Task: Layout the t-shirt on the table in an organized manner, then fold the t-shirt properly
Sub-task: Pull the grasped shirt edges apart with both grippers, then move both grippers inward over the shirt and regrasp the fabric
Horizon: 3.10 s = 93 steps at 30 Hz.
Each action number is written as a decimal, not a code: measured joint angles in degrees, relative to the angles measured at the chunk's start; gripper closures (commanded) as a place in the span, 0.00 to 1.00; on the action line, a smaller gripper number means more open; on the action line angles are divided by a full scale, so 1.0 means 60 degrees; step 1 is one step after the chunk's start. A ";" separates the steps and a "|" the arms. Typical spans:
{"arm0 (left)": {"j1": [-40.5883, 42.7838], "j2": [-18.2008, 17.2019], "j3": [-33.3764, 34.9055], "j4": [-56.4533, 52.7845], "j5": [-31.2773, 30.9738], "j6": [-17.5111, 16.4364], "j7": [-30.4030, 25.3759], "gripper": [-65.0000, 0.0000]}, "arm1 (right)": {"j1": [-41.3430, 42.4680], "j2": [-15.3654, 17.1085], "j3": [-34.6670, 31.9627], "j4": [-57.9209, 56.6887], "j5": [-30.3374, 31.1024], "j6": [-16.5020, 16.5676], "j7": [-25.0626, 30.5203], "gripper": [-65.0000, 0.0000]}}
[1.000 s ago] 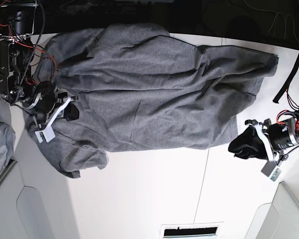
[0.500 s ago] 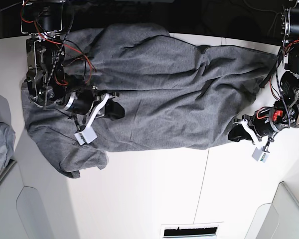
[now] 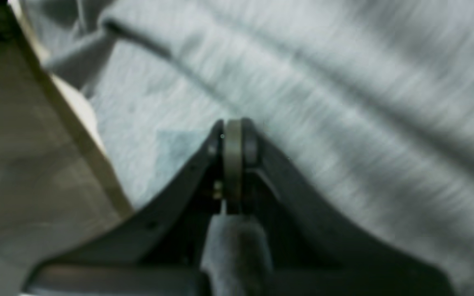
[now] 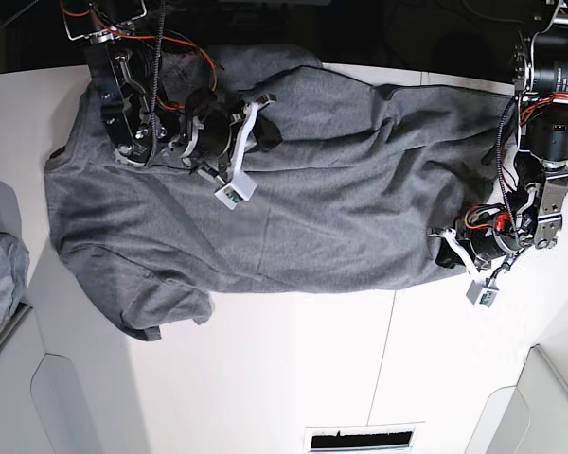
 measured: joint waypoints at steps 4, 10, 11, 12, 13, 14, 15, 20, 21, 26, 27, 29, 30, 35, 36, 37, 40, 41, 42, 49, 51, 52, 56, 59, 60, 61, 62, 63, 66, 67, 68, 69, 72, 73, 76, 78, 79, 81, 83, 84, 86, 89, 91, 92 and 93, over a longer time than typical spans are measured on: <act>-0.0317 -0.0015 0.0004 -0.0026 0.0372 0.0342 0.0120 1.00 | -0.0262 0.0306 0.0000 0.0004 0.0288 0.0033 0.0117 1.00; -0.1042 -0.0007 0.0004 -0.0040 0.0459 0.0339 0.0153 1.00 | -0.0506 0.0827 0.0000 0.0055 0.0765 0.0117 0.0219 1.00; -0.1122 -0.0007 0.0004 -0.0040 0.0455 0.0295 0.0153 1.00 | -0.0503 0.0889 0.0000 0.0055 0.0860 0.0127 0.0164 1.00; -0.1169 -0.0011 0.0004 -0.0044 0.0463 0.0211 0.0157 1.00 | -0.0503 0.0958 0.0000 0.0055 0.0911 0.0142 0.0113 1.00; -0.1217 -0.0015 0.0000 -0.0044 0.0470 0.0055 0.0157 1.00 | -0.0503 0.1013 0.0000 0.0058 0.1009 0.0146 0.0069 1.00; -0.1228 -0.0025 0.0004 -0.0044 0.0463 -0.0022 0.0171 1.00 | -0.0503 0.1078 0.0000 0.0058 0.1045 0.0146 0.0069 1.00; -0.1239 -0.0029 0.0004 -0.0044 0.0470 -0.0018 0.0222 1.00 | -0.0503 0.1118 0.0000 0.0058 0.1086 0.0146 0.0069 1.00; -0.1188 -0.0047 0.0576 -0.0040 0.0466 -0.0018 0.0550 1.00 | -0.0503 0.1162 0.0029 0.0058 0.1115 0.0149 0.0036 1.00; -0.1158 -0.0080 0.0747 -0.0044 0.0466 -0.0022 0.0550 1.00 | -0.0503 0.1162 0.0029 0.0066 0.1115 0.0149 0.0033 1.00; -0.0958 -0.0382 0.1373 -0.0040 0.0474 -0.0011 0.0528 1.00 | -0.0503 0.1162 0.0029 0.0066 0.1115 0.0146 0.0036 1.00; -0.0863 -0.0430 0.1432 -0.0036 0.0474 0.0091 0.0517 1.00 | -0.0503 0.1162 0.0029 0.0066 0.1115 0.0149 0.0022 1.00; -0.0674 -0.0481 0.1472 -0.0036 0.0481 0.0095 0.0528 1.00 | -0.0503 0.1162 0.0029 0.0066 0.1115 0.0149 0.0000 1.00; -0.0586 -0.0481 0.1472 -0.0036 0.0477 0.0091 0.0430 1.00 | -0.0503 0.1162 0.0029 0.0066 0.1115 0.0146 -0.0004 1.00; -0.0481 -0.0481 0.1472 -0.0018 0.1188 0.0084 -0.0160 1.00 | -0.0503 0.1337 0.0029 0.0076 0.1191 0.0149 -0.0237 1.00; -0.0470 -0.0481 0.1475 -0.0018 0.1264 0.0208 -0.0248 1.00 | -0.0506 0.1439 0.0029 0.0076 0.1293 0.0149 -0.0244 1.00; -0.0474 -0.0474 0.1479 -0.0018 0.1337 0.0397 -0.0288 1.00 | -0.0506 0.1566 0.0029 0.0076 0.1468 0.0160 -0.0273 1.00; -0.0641 -0.0481 0.1490 -0.0022 0.1767 0.0714 -0.0350 1.00 | -0.0510 0.1967 0.0029 0.0076 0.1894 0.0186 -0.0350 1.00; -0.0721 -0.0484 0.1490 -0.0026 0.1770 0.0739 -0.0390 1.00 | -0.0514 0.2091 0.0029 0.0076 0.1938 0.0189 -0.0353 1.00; -0.0801 -0.0477 0.1490 -0.0026 0.1767 0.0743 -0.0444 1.00 | -0.0510 0.2189 0.0029 0.0087 0.1942 0.0189 -0.0357 1.00; -0.1370 -0.0430 0.1519 -0.0026 0.1789 0.0743 -0.0557 1.00 | -0.0506 0.2568 0.0029 0.0095 0.2076 0.0208 -0.0470 1.00; -0.1424 -0.0426 0.1519 -0.0026 0.1781 0.0743 -0.0474 1.00 | -0.0506 0.2572 0.0029 0.0102 0.2084 0.0208 -0.0503 1.00; -0.1432 -0.0426 0.1519 -0.0026 0.1781 0.0743 -0.0280 1.00 | -0.0503 0.2572 0.0029 0.0106 0.2109 0.0208 -0.0506 1.00; -0.1424 -0.0484 0.1519 -0.0026 0.1333 0.0109 0.0812 1.00 | -0.0499 0.2572 0.0073 0.0120 0.2328 0.0204 -0.0535 1.00; -0.1333 -0.0765 0.1530 0.0160 -0.0036 -0.0787 0.1260 1.00 | -0.0517 0.2565 0.0211 0.0339 0.2240 0.0200 -0.0499 1.00; -0.1228 -0.0929 0.1534 0.0379 -0.0463 -0.0852 0.1308 1.00 | -0.0535 0.2554 0.0266 0.0441 0.2186 0.0186 -0.0499 1.00; -0.1140 -0.1118 0.1545 0.0623 -0.0845 -0.0845 0.1355 1.00 | -0.0546 0.2539 0.0331 0.0554 0.2058 0.0164 -0.0463 1.00; -0.1060 -0.1326 0.1541 0.0874 -0.1147 -0.0820 0.1494 1.00 | -0.0554 0.2514 0.0401 0.0659 0.2004 0.0131 -0.0463 1.00; -0.0984 -0.1537 0.1537 0.1115 -0.1304 -0.0874 0.1559 1.00 | -0.0550 0.2470 0.0484 0.0772 0.1989 0.0131 -0.0430 1.00; -0.0637 -0.1905 0.1508 0.1468 -0.1486 -0.1417 0.1566 1.00 | -0.0419 0.2113 0.0550 0.0936 0.1967 0.0138 -0.0219 1.00; -0.0484 -0.1898 0.1515 0.1468 -0.1468 -0.1424 0.1588 1.00 | -0.0361 0.1923 0.0546 0.0940 0.1967 0.0138 -0.0197 1.00; -0.0291 -0.1861 0.1530 0.1464 -0.1530 -0.1428 0.1596 1.00 | -0.0277 0.1734 0.0546 0.0940 0.1967 0.0138 -0.0149 1.00; -0.0087 -0.1829 0.1548 0.1461 -0.1676 -0.1435 0.1632 1.00 | -0.0182 0.1530 0.0535 0.0940 0.1883 0.0142 -0.0117 1.00; 0.0353 -0.1800 0.1566 0.1439 -0.1912 -0.1472 0.1366 1.00 | 0.0157 0.0947 0.0535 0.0936 0.1446 0.0142 0.0117 1.00; 0.0404 -0.1803 0.1566 0.1439 -0.1931 -0.1464 0.1198 1.00 | 0.0306 0.0743 0.0539 0.0907 0.1202 0.0142 0.0208 1.00; 0.0342 -0.1661 0.1552 0.1439 -0.1967 -0.1457 0.1053 1.00 | 0.0739 0.0146 0.0550 0.0696 0.0488 0.0102 0.0597 1.00; 0.0324 -0.1479 0.1555 0.1443 -0.1963 -0.1457 0.1035 1.00 | 0.0936 -0.0277 0.0550 0.0426 0.0091 0.0062 0.0841 1.00; 0.0335 -0.1381 0.1555 0.1439 -0.1923 -0.1457 0.1045 1.00 | 0.1035 -0.0484 0.0550 0.0226 -0.0084 0.0062 0.0969 1.00; 0.0379 -0.1198 0.1555 0.1439 -0.1574 -0.1453 0.1042 1.00 | 0.1268 -0.0889 0.0550 -0.0350 -0.0557 0.0055 0.1151 1.00; 0.0492 -0.1053 0.1548 0.1439 -0.1497 -0.1453 0.1035 1.00 | 0.1585 -0.1297 0.0550 -0.1053 -0.0940 0.0033 0.1377 1.00; 0.0557 -0.0984 0.1545 0.1439 -0.1464 -0.1453 0.1020 1.00 | 0.1756 -0.1475 0.0550 -0.1424 -0.1111 0.0033 0.1523 1.00; 0.0725 -0.0860 0.1541 0.1439 -0.1435 -0.1453 0.1016 1.00 | 0.2055 -0.1785 0.0550 -0.2200 -0.1428 0.0033 0.1869 1.00; 0.0929 -0.0758 0.1515 0.1443 -0.1534 -0.1461 0.0871 1.00 | 0.2291 -0.2073 0.0550 -0.3300 -0.1938 0.0011 0.2353 1.00; 0.1053 -0.0703 0.1501 0.1446 -0.1566 -0.1472 0.0863 1.00 | 0.2324 -0.2120 0.0561 -0.3858 -0.2120 0.0047 0.2641 1.00; 0.1126 -0.0656 0.1497 0.1450 -0.1592 -0.1494 0.0863 1.00 | 0.2339 -0.2127 0.0565 -0.4018 -0.2109 0.0058 0.2667 1.00; 0.1191 -0.0605 0.1494 0.1450 -0.1632 -0.1494 0.0823 1.00 | 0.2393 -0.2127 0.0568 -0.4113 -0.2149 0.0095 0.2659 1.00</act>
